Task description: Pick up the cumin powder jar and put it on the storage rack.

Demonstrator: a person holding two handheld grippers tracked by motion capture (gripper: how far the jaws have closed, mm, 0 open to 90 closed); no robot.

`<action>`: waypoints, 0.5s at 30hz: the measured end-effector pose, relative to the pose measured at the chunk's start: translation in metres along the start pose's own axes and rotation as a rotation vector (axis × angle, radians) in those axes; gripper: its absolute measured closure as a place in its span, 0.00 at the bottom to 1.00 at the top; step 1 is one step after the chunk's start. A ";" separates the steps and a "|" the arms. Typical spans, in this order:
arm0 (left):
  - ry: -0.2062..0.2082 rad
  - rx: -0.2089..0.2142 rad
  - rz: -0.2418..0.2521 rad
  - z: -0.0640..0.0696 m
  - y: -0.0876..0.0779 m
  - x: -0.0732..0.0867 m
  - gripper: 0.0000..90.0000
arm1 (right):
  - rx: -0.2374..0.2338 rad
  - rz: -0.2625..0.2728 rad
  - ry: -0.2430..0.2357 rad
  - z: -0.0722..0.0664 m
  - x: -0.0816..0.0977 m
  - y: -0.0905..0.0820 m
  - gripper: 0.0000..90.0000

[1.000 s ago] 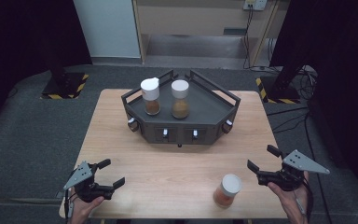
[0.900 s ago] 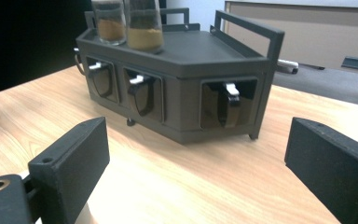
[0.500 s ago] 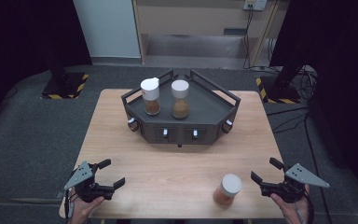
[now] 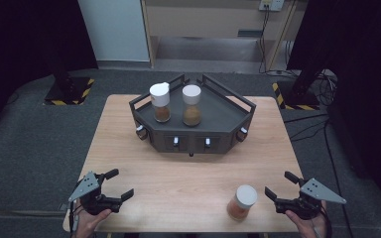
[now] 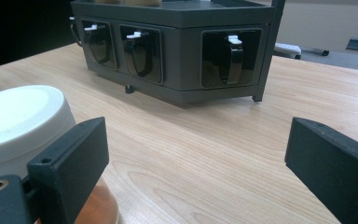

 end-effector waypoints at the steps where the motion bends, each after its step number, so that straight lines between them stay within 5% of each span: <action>1: 0.000 0.001 0.000 0.000 0.000 0.000 0.02 | -0.004 -0.001 0.002 0.000 0.000 0.000 0.07; 15: 0.003 0.004 -0.002 0.000 0.001 0.000 0.02 | -0.001 0.003 0.008 0.001 0.001 0.000 0.07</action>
Point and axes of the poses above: each handheld gripper's, and its own axes: y roughly forward along the jaws, x roughly out of its underside, z roughly to its right, the point moved 8 cm from there along y, roughly forward along the jaws, and after that the axes turned 13 degrees about -x, right-handed, at the moved point
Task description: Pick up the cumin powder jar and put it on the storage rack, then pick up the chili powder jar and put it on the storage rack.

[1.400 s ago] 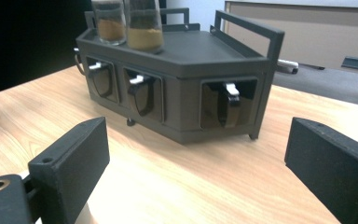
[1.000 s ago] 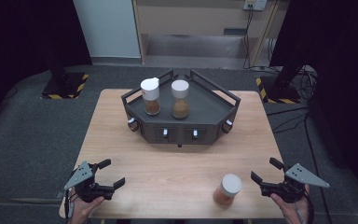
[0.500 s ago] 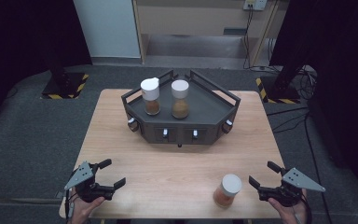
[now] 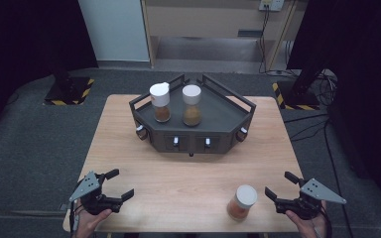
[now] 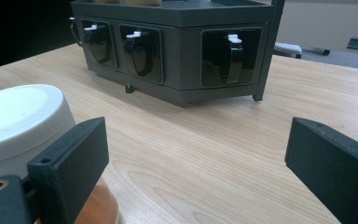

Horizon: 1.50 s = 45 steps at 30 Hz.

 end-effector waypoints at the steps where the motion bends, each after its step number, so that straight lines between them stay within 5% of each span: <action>1: 0.001 0.001 -0.001 0.000 0.000 0.000 0.02 | 0.000 -0.001 0.000 0.000 0.000 0.000 0.07; 16: 0.012 0.006 -0.008 0.001 0.001 -0.001 0.02 | -0.001 0.018 0.034 0.002 -0.002 -0.002 0.06; 27: 0.012 0.005 -0.013 0.002 0.001 -0.001 0.02 | -0.013 0.023 0.048 -0.002 -0.023 -0.003 0.05; 45: 0.011 0.006 -0.014 0.002 0.002 -0.001 0.02 | -0.106 0.009 -0.001 -0.033 -0.061 -0.003 0.07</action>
Point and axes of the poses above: each handheld gripper's, and its own axes: y roughly forward along the jaws, x roughly out of its underside, z roughly to its right, the point moved 8 cm from there along y, roughly forward along the jaws, and after that the axes turned 13 degrees about -x, right-handed, at the moved point
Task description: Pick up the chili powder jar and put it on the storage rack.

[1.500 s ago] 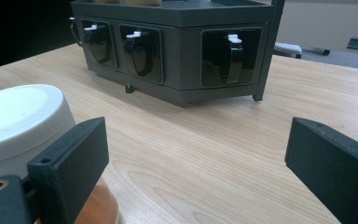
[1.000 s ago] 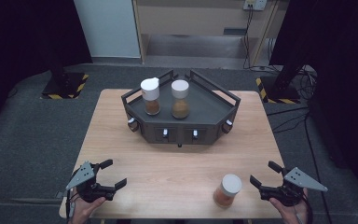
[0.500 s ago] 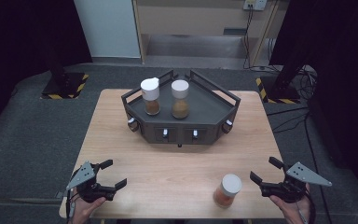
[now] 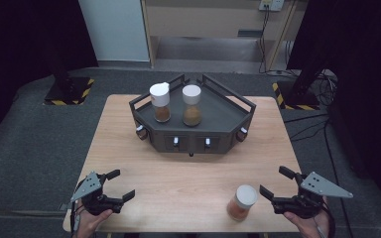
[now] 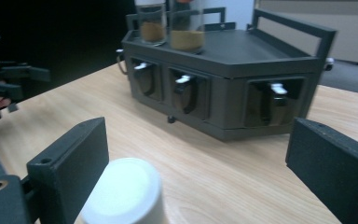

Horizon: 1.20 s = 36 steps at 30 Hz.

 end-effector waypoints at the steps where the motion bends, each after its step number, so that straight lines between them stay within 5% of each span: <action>1: 0.000 0.000 0.000 0.000 0.000 0.000 0.02 | -0.007 -0.006 -0.004 -0.002 -0.001 0.002 0.07; 10: 0.004 0.001 -0.002 0.000 0.000 0.000 0.02 | -0.066 -0.024 -0.002 -0.018 0.000 0.015 0.07; 20: 0.005 0.001 -0.004 0.001 0.000 -0.001 0.02 | -0.074 -0.070 0.012 -0.025 0.015 0.031 0.08; 36: 0.005 0.004 -0.005 0.000 0.000 -0.001 0.02 | -0.089 -0.119 0.058 -0.020 0.043 0.051 0.17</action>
Point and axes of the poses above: each handheld gripper's, and its own axes: y roughly forward along the jaws, x roughly out of its underside, z roughly to its right, the point moved 8 cm from there along y, roughly forward along the jaws, and after that the axes turned 13 degrees about -x, right-handed, at the moved point
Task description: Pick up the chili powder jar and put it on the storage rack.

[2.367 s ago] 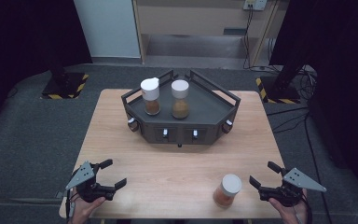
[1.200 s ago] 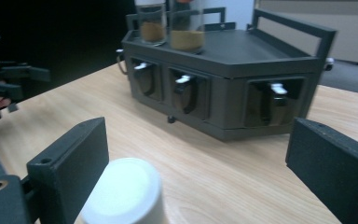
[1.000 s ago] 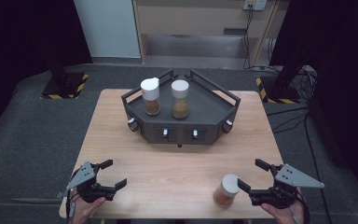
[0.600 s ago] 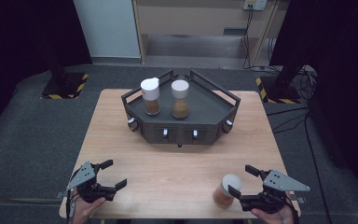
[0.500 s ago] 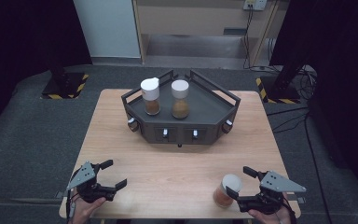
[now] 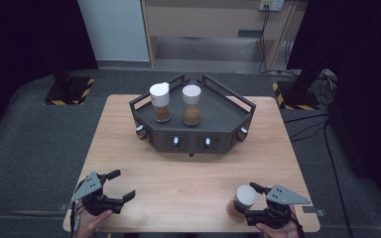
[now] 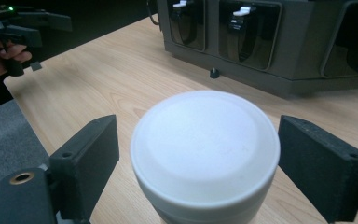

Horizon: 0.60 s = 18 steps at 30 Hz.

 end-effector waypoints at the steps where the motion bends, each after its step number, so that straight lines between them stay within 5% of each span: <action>1: -0.001 0.000 0.000 0.000 0.000 0.000 0.02 | 0.001 -0.001 -0.001 0.000 0.001 0.000 0.17; 11: 0.002 0.002 0.000 0.000 0.000 0.000 0.02 | -0.008 -0.011 -0.013 0.003 0.006 0.005 0.35; 18: 0.002 0.003 0.000 0.000 0.000 0.000 0.02 | 0.011 -0.020 -0.036 0.001 0.005 0.007 0.36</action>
Point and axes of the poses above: each handheld gripper's, and its own axes: y roughly forward along the jaws, x roughly out of its underside, z roughly to its right, the point moved 8 cm from there along y, roughly forward along the jaws, and after that the axes turned 13 degrees about -x, right-handed, at the moved point
